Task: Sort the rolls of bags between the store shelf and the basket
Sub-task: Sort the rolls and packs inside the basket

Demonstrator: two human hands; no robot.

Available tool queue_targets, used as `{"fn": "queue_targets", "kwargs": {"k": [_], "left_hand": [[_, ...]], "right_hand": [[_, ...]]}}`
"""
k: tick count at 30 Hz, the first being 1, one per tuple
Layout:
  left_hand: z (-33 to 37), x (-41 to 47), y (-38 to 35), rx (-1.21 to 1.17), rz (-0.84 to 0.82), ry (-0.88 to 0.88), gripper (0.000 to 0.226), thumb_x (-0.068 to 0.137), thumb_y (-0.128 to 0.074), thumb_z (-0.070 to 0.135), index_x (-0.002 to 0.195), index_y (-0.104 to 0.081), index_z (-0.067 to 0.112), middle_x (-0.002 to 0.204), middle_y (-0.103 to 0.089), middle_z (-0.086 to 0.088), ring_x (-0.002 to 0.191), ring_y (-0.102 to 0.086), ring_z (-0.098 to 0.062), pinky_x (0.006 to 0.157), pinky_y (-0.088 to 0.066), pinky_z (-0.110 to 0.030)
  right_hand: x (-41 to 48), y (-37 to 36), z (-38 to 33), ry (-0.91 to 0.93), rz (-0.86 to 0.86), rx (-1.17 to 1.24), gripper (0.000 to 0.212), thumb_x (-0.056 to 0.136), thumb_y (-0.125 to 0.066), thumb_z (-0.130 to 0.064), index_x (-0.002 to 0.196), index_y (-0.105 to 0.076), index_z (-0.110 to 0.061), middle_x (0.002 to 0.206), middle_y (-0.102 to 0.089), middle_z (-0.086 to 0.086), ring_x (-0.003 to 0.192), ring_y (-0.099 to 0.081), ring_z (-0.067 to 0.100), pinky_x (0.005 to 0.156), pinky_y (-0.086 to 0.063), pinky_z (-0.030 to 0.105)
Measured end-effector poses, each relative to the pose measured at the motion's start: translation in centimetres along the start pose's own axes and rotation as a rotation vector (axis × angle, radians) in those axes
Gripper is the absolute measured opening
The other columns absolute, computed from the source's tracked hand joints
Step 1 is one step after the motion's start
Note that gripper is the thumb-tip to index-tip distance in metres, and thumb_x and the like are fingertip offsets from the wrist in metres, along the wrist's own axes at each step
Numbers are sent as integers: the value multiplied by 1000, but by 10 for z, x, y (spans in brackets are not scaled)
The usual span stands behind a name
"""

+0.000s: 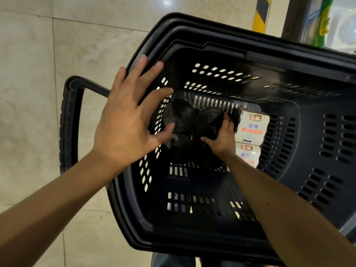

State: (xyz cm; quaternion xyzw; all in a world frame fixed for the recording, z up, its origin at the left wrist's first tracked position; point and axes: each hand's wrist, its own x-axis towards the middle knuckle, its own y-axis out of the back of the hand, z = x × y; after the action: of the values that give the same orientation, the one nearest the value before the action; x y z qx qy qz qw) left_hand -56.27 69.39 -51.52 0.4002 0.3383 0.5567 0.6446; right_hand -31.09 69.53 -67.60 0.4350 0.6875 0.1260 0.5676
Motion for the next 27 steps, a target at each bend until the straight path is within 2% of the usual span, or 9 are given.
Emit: {"fn": "queue_targets", "kwargs": {"k": [2, 5, 9, 12, 15, 18, 23, 27], "left_hand": [[1, 0, 2, 5, -5, 5, 52, 79, -64, 40, 120, -56, 10, 145, -39, -16, 141, -20, -32, 117, -7, -41], [3, 1, 4, 43, -28, 10, 54, 79, -63, 40, 121, -56, 8, 144, -40, -18, 140, -22, -33, 115, -9, -44], [11, 3, 13, 105, -121, 52, 60, 78, -58, 44, 126, -52, 9, 146, -38, -16, 141, -21, -33, 114, -14, -49], [28, 9, 32, 134, -244, 118, 68, 76, -67, 38, 135, -46, 11, 150, -32, -15, 143, -18, -32, 115, -14, -48], [58, 9, 67, 125, -331, 205, 73, 78, -70, 36, 141, -40, 14, 147, -38, -13, 138, -30, -32, 113, -22, -42], [97, 2, 114, 119, -336, 254, 72, 80, -66, 41, 142, -38, 18, 142, -45, -8, 129, -42, -27, 108, -32, -38], [174, -9, 199, 113, -306, 271, 68, 86, -57, 46, 145, -31, 24, 146, -40, 1, 131, -40, -20, 104, -35, -32], [219, -19, 252, 116, -289, 198, 64, 89, -52, 47, 146, -29, 27, 149, -37, 2, 134, -37, -19, 104, -35, -33]], "right_hand": [[-9, 6, -1, 7, -2, -24, 101, 78, -75, -34, 150, -8, -11, 156, -14, 12, 143, -17, 28, 116, -25, 42], [-29, 20, -6, 31, 6, -27, 85, 86, -65, -35, 149, -16, -7, 155, -20, 13, 143, -18, 28, 117, -21, 40], [-64, 48, -23, 73, -17, -20, 73, 91, -59, -35, 148, -23, -6, 152, -28, 14, 141, -24, 28, 116, -23, 39], [-95, 80, -44, 126, -28, 10, 68, 92, -56, -34, 147, -26, -7, 150, -33, 13, 140, -26, 27, 115, -24, 37], [-135, 123, -69, 179, -46, 44, 65, 93, -55, -33, 147, -27, -10, 149, -35, 12, 139, -28, 26, 114, -25, 35], [-181, 175, -91, 245, -36, 61, 63, 94, -54, -33, 146, -27, -11, 148, -36, 9, 137, -30, 23, 112, -24, 29], [-264, 255, -110, 328, 41, 92, 61, 95, -53, -35, 146, -29, -12, 147, -38, 7, 135, -33, 21, 108, -25, 27], [-327, 302, -111, 320, 92, 103, 63, 96, -47, -39, 149, -22, -18, 154, -27, 1, 142, -22, 17, 113, -18, 28]]}}
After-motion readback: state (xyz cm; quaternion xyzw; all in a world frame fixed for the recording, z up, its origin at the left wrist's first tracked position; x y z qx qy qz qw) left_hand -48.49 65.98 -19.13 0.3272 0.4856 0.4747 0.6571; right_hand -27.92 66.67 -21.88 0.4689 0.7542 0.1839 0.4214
